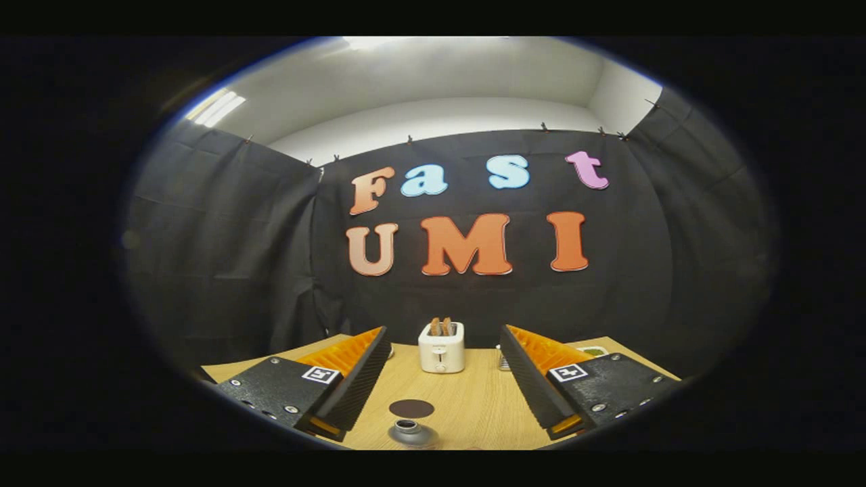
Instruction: Take the bottle from table, then pour the juice into the cup, finally place the bottle on the coaster
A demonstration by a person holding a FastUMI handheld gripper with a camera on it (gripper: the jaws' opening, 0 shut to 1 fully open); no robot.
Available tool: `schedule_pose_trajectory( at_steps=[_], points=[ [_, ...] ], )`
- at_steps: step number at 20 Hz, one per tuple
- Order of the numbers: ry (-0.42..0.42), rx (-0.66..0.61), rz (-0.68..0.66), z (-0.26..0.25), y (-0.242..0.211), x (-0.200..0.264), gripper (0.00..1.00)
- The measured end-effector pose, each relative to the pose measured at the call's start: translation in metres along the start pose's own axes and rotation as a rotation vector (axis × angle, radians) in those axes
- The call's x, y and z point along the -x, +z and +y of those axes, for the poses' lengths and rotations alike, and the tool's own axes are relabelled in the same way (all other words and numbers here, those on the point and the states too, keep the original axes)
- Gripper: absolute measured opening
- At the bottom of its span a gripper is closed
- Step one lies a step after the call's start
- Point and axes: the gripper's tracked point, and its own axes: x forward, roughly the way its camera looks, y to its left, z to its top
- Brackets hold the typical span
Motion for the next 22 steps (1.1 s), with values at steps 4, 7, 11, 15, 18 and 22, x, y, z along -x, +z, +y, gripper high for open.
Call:
schedule_pose_trajectory(
  at_steps=[4, 7, 11, 15, 18, 22],
  points=[
    [0.016, -0.022, 0.010, 0.004, -0.008, 0.002, 0.97],
    [0.054, -0.048, 0.026, 0.013, -0.018, 0.004, 0.97],
    [0.084, -0.051, 0.057, 0.022, -0.033, 0.008, 0.97],
    [0.123, -0.057, 0.097, 0.035, -0.055, 0.014, 0.97],
    [0.148, -0.055, 0.137, 0.042, -0.076, 0.017, 0.97],
    [0.161, -0.033, 0.168, 0.048, -0.099, 0.022, 0.97]
  ],
)
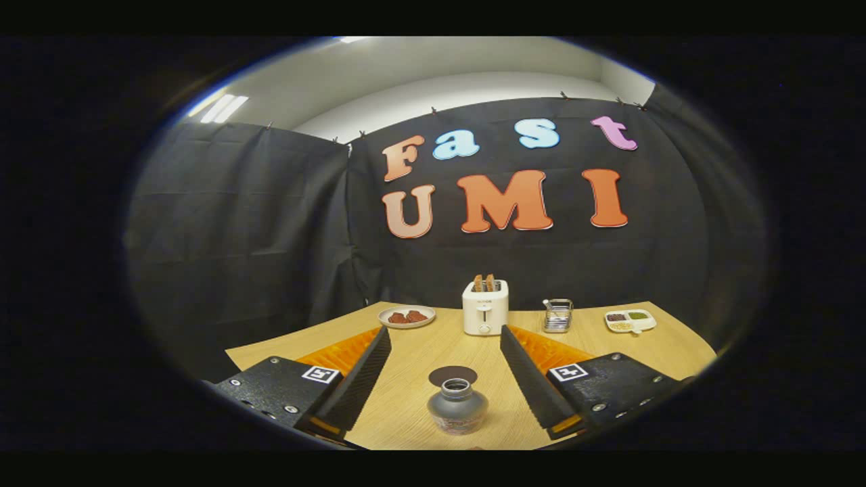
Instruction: Take the bottle from table, then pour the juice into the cup, finally place the bottle on the coaster
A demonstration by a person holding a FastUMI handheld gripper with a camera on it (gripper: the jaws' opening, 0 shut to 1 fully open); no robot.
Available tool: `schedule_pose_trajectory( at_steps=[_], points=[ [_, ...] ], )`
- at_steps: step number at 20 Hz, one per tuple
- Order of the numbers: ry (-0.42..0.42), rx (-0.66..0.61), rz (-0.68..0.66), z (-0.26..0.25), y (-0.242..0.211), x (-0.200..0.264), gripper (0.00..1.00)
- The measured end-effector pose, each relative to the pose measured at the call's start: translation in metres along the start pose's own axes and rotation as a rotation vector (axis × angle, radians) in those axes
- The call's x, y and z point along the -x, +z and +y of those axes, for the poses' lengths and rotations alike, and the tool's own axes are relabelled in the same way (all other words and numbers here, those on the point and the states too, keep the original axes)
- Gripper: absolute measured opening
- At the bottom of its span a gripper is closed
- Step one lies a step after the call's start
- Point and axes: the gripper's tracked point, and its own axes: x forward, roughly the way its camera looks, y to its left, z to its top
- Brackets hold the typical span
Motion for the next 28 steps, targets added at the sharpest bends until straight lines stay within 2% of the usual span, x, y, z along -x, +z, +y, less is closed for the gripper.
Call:
schedule_pose_trajectory(
  at_steps=[9, 20, 28],
  points=[
    [-0.030, 0.017, 0.081, -0.010, -0.051, -0.007, 0.97],
    [-0.025, 0.011, 0.190, -0.010, -0.123, -0.017, 0.97],
    [-0.049, -0.046, 0.292, -0.016, -0.173, -0.020, 0.97]
  ],
)
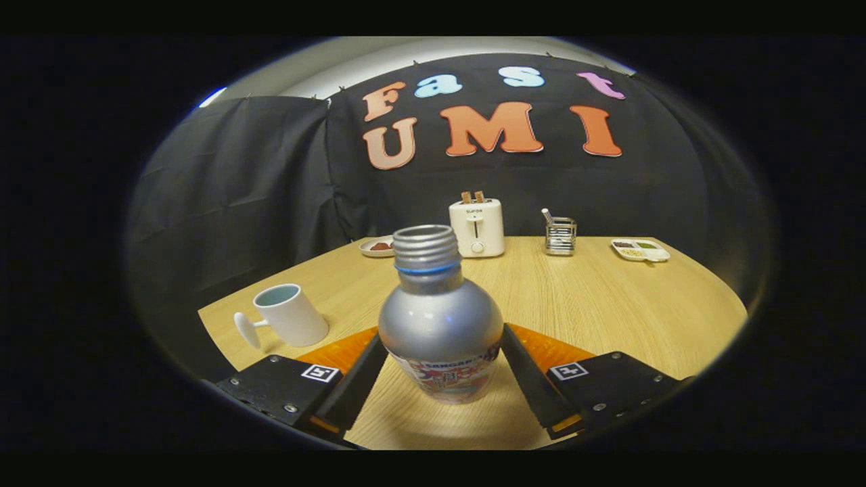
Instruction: Take the bottle from table, then pour the juice into the cup, finally place the bottle on the coaster
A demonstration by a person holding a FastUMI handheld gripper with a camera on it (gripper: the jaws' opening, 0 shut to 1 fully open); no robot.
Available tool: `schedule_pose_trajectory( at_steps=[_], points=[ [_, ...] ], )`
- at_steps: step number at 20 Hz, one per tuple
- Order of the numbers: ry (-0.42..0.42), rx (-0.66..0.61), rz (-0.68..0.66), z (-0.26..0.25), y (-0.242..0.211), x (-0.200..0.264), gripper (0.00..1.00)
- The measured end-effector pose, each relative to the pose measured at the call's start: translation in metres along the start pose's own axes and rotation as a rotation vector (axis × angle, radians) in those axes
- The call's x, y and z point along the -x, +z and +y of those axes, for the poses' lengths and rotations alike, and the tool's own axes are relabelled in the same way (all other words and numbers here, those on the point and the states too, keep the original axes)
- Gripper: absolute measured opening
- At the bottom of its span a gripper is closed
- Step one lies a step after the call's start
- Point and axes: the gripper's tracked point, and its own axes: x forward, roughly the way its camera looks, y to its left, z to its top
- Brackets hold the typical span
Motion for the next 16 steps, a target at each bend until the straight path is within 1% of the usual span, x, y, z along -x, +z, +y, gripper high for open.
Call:
schedule_pose_trajectory(
  at_steps=[3, 5, 6, 8, 11, 16],
  points=[
    [-0.023, 0.002, 0.011, -0.006, -0.005, -0.001, 0.97],
    [-0.034, 0.004, 0.001, -0.008, -0.005, -0.001, 0.94],
    [-0.046, 0.012, -0.008, -0.010, -0.003, 0.000, 0.88],
    [-0.056, 0.036, 0.003, -0.011, -0.002, -0.003, 0.80],
    [-0.061, 0.077, -0.021, -0.008, 0.016, 0.000, 0.80],
    [-0.108, 0.185, -0.052, -0.004, 0.041, -0.001, 0.80]
  ],
)
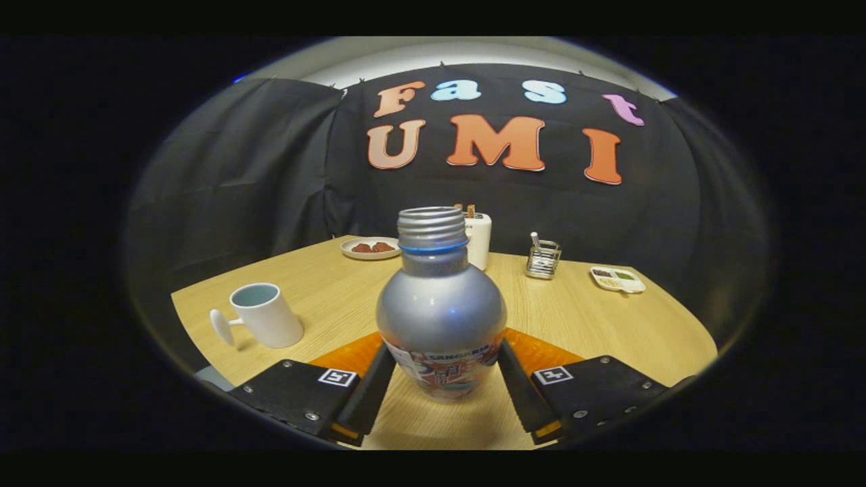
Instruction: Take the bottle from table, then pour the juice into the cup, finally place the bottle on the coaster
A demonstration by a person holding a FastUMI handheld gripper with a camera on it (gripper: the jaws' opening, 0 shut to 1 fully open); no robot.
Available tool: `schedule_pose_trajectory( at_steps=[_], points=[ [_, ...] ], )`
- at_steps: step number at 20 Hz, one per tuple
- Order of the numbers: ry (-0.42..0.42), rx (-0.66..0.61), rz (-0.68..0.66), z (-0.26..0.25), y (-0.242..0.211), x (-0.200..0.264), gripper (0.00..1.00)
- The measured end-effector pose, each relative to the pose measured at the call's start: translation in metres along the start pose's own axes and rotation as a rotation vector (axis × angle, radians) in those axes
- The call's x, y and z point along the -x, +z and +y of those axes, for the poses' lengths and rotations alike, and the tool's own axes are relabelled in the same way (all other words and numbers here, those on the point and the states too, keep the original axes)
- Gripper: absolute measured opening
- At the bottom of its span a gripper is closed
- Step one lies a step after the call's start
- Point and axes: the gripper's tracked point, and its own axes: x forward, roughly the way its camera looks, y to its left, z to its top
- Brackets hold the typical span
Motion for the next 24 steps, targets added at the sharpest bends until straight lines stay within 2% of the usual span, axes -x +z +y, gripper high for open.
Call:
schedule_pose_trajectory(
  at_steps=[15, 24],
  points=[
    [-0.171, 0.440, -0.053, 0.007, 0.025, -0.023, 0.79],
    [-0.236, 0.733, -0.110, 0.026, 0.037, -0.037, 0.78]
  ],
)
